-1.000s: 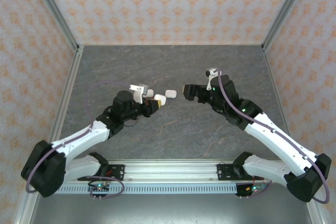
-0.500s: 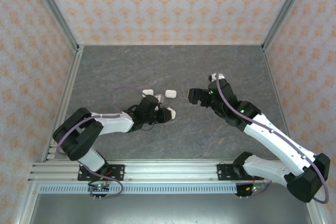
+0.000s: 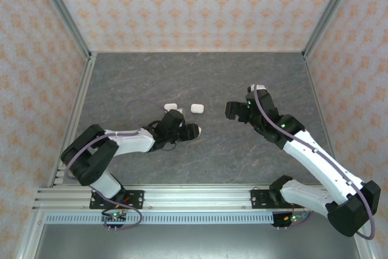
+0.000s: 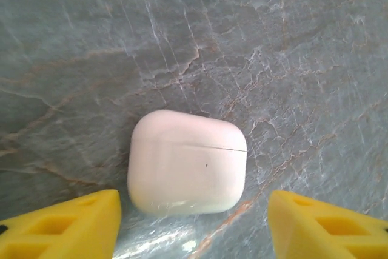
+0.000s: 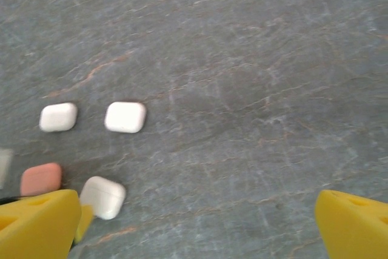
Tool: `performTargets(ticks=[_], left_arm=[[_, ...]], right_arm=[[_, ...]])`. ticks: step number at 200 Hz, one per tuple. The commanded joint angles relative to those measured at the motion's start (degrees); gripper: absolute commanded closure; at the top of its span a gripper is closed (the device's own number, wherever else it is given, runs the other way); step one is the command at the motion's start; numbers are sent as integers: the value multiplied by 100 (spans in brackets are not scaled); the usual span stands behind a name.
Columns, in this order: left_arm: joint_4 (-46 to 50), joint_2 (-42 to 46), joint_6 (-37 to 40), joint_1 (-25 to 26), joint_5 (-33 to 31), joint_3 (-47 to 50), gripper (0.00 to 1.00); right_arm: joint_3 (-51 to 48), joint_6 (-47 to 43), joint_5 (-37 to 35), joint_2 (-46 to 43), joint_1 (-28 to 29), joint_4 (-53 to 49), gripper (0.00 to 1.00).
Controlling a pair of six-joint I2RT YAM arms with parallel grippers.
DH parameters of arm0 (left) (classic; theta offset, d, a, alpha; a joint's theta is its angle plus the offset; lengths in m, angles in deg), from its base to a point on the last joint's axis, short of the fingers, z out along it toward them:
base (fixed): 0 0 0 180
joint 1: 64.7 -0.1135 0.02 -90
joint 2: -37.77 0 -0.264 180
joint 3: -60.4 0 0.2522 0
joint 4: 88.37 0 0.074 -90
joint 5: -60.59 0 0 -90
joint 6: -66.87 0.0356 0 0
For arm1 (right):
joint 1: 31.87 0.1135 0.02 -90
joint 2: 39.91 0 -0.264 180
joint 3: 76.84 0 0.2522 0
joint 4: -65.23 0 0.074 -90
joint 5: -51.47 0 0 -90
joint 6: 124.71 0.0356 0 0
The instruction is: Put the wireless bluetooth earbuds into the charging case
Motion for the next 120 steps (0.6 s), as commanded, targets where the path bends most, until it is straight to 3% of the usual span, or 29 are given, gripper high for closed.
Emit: performTargets(ticks=[1, 29, 53, 65, 91, 103, 120], left_arm=[[746, 747, 414, 10, -740, -268, 25], [1617, 1534, 952, -192, -1351, -514, 15], [2125, 2208, 1486, -873, -1857, -562, 13], [2220, 2590, 1815, -1230, -2410, -503, 13], [1425, 3354, 3076, -1600, -3903, 44, 11], [705, 3511, 3791, -1678, -4294, 448, 8], [533, 3478, 4041, -2027, -4368, 640, 6]], right_arm=[[-125, -364, 17, -159, -440, -178, 1], [-470, -667, -523, -273, -1146, 227, 1], [-1171, -1066, -1085, -422, -1703, 1192, 1], [-1593, -1209, -1086, -397, -2044, 1800, 1], [-2358, -1516, -1099, -3, -2429, 3319, 1], [-2651, -1702, -1135, 308, -2450, 4160, 1], [-3116, -1851, -1136, 760, -2450, 5535, 1]])
